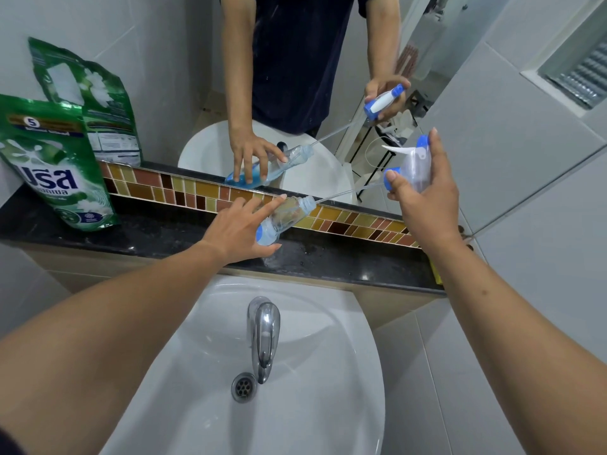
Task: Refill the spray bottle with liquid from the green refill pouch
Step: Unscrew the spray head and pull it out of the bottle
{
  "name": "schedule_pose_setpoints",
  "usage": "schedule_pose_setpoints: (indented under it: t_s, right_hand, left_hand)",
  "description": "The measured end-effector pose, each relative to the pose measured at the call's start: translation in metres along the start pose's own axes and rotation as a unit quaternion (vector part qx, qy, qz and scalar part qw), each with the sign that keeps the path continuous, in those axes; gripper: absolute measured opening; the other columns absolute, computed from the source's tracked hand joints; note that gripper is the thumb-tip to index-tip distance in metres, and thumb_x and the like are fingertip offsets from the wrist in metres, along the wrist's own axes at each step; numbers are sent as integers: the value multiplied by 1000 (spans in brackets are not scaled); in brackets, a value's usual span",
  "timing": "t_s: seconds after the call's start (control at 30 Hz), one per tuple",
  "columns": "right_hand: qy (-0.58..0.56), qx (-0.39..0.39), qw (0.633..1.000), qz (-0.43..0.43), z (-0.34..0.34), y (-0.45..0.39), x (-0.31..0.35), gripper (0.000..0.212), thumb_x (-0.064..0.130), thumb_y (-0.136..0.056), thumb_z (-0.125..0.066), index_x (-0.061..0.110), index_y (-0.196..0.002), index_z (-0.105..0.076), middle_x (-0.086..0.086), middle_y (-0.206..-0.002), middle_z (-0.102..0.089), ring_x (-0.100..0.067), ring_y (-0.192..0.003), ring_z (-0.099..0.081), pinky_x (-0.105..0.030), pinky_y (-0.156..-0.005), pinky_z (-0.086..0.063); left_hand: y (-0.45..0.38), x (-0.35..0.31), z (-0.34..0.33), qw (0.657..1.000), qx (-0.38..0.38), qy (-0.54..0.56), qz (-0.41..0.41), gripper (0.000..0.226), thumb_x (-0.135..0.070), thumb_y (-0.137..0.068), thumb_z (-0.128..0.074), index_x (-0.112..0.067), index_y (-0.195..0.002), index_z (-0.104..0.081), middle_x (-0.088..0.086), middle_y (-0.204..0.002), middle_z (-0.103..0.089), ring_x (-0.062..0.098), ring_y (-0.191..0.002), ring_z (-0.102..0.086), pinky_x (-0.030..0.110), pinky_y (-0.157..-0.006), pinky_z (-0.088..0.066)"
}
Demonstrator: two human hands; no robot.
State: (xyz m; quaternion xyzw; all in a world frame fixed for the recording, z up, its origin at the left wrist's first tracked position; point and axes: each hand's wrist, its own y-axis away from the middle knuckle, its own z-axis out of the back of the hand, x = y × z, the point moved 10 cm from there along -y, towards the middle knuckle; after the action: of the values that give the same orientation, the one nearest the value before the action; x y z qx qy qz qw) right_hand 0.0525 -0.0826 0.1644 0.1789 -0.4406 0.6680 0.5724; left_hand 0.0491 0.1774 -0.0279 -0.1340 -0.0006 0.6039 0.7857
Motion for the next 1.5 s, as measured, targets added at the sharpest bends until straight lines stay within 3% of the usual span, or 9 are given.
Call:
schedule_pose_setpoints:
  t_s: [0.07,0.13,0.3,0.43,0.63,0.77,1.13,1.23,1.5]
  right_hand:
    - [24,-8,999,27,-2,2,10,83,28,-87,-71,34,-153,-21,6,-153,-34,8,-117,-40,-5,-94,-40]
    - [31,-21,998,47,-1,1,18,83,28,-88,-71,31,-153,-21,7,-153,-35,12,-121,-33,1,-91,-31]
    - [52,-34,996,60,9,-1,21,84,28,-87,-72,33,-153,-21,22,-137,-36,28,-102,-44,0,-82,-40]
    - [55,-33,996,54,20,-6,17,82,29,-87,-71,33,-153,-22,11,-148,-37,-13,-128,-47,-23,-99,-48]
    - [42,-15,999,2,33,-15,-8,78,28,-83,-74,37,-149,-33,12,-137,-41,-24,-109,-58,-44,-83,-59]
    - [20,-8,999,-28,43,-20,-20,75,19,-84,-74,31,-148,-37,3,-141,-40,-27,-97,-63,-39,-68,-62]
    - [-81,-52,987,-125,68,-17,-67,71,14,-86,-71,28,-148,-38,-3,-145,-39,-32,-97,-65,-37,-67,-62]
    - [-141,-75,973,-167,69,-9,-89,72,9,-86,-69,24,-149,-37,-7,-136,-45,-28,-76,-67,-31,-61,-60]
    - [-227,-92,925,-290,50,20,-188,49,9,-95,-54,14,-142,-41,-20,-112,-60,-23,-60,-62,-28,-47,-54]
  left_hand:
    - [-2,-4,0,1000,-10,6,0,104,-77,-78,-55,-37,-157,0,3,-130,-50,21,-102,-48,34,-74,-54]
    - [-3,-5,-1,1000,-14,12,4,104,-77,-78,-54,-37,-157,1,3,-130,-50,21,-103,-48,36,-75,-55]
    - [-5,-3,-3,1000,-13,14,8,104,-77,-78,-53,-38,-157,1,2,-133,-49,21,-105,-48,35,-75,-55]
    - [-4,-3,-2,1000,-12,0,2,103,-77,-79,-54,-39,-157,3,1,-131,-50,21,-103,-49,33,-73,-53]
    - [-4,-5,-3,999,-6,-29,-19,102,-76,-80,-52,-37,-158,1,1,-127,-53,20,-97,-51,33,-69,-54]
    - [-3,-6,-5,999,-5,-40,-33,101,-77,-81,-50,-37,-157,2,1,-127,-53,21,-96,-51,34,-69,-55]
    - [-5,-6,-2,999,-18,-31,-21,101,-76,-80,-53,-36,-157,-1,1,-130,-54,23,-101,-53,35,-67,-56]
    - [-4,-3,2,999,-32,-24,-4,102,-75,-79,-54,-34,-158,-4,1,-127,-55,23,-96,-52,36,-64,-56]
    - [5,22,12,989,-77,51,114,106,-73,-77,-62,-32,-158,-7,2,-132,-53,22,-102,-52,34,-74,-51]
